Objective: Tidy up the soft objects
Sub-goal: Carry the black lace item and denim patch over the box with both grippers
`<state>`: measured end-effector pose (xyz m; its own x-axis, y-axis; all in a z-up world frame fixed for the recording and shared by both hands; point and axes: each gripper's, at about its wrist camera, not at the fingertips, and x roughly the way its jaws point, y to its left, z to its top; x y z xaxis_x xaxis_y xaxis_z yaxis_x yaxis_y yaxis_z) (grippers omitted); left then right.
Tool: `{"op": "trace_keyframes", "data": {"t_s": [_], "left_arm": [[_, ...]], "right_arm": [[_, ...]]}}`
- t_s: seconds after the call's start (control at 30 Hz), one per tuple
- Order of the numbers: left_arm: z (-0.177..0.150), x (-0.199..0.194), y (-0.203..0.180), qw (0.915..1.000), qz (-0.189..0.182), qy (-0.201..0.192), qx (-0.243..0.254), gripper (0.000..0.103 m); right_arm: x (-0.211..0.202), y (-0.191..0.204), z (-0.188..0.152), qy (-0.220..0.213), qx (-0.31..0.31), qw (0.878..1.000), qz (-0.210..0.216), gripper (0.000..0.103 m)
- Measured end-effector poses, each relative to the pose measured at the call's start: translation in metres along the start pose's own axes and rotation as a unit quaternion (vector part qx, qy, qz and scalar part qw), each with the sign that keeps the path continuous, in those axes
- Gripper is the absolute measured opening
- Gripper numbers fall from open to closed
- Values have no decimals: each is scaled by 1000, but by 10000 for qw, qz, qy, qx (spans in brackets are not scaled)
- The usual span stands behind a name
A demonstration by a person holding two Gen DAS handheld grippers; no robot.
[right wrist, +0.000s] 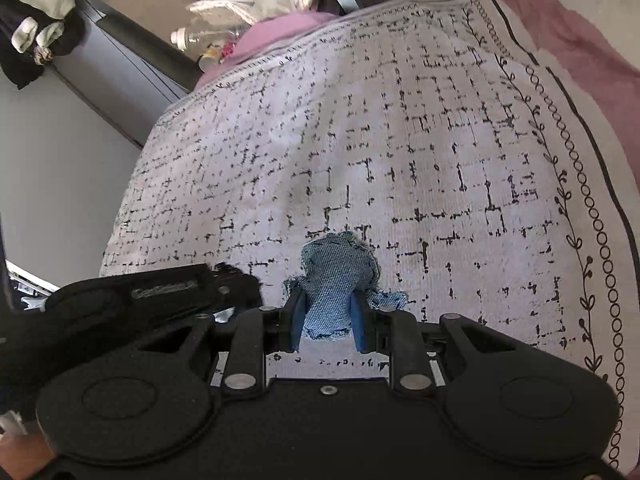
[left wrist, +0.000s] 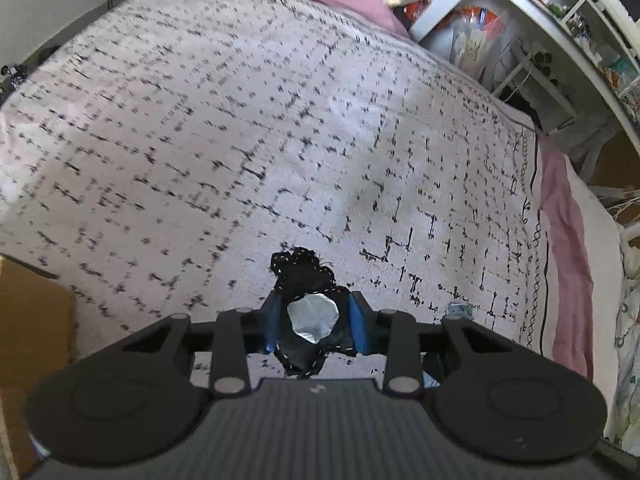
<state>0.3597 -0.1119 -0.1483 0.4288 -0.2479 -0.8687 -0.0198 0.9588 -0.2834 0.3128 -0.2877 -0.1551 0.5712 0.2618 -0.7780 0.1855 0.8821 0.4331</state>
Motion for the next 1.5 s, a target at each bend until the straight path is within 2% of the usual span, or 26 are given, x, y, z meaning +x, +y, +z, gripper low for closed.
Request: {"op": "trace_keyframes", "data": {"t_s": [0.27,0.63,0.97,1.5], "left_arm": [[-7,-44,20,9997,36,-237,-85,34],[-25,-89,55,9989,19,-424,-214,34],[-33,-132,96,9973,28,-647,-338,35],[-50,-160,181,9942,199,-747,-751,35]], "right_arm": [[-17,18,-7,-72,-213,9997,85,24],[-40,57,-22,-380,-838,9957,57,24],[-44,86,-35,-245,-967,9942,405,24],[-53,145,-66,-263,-1570,9855,581,24]]}}
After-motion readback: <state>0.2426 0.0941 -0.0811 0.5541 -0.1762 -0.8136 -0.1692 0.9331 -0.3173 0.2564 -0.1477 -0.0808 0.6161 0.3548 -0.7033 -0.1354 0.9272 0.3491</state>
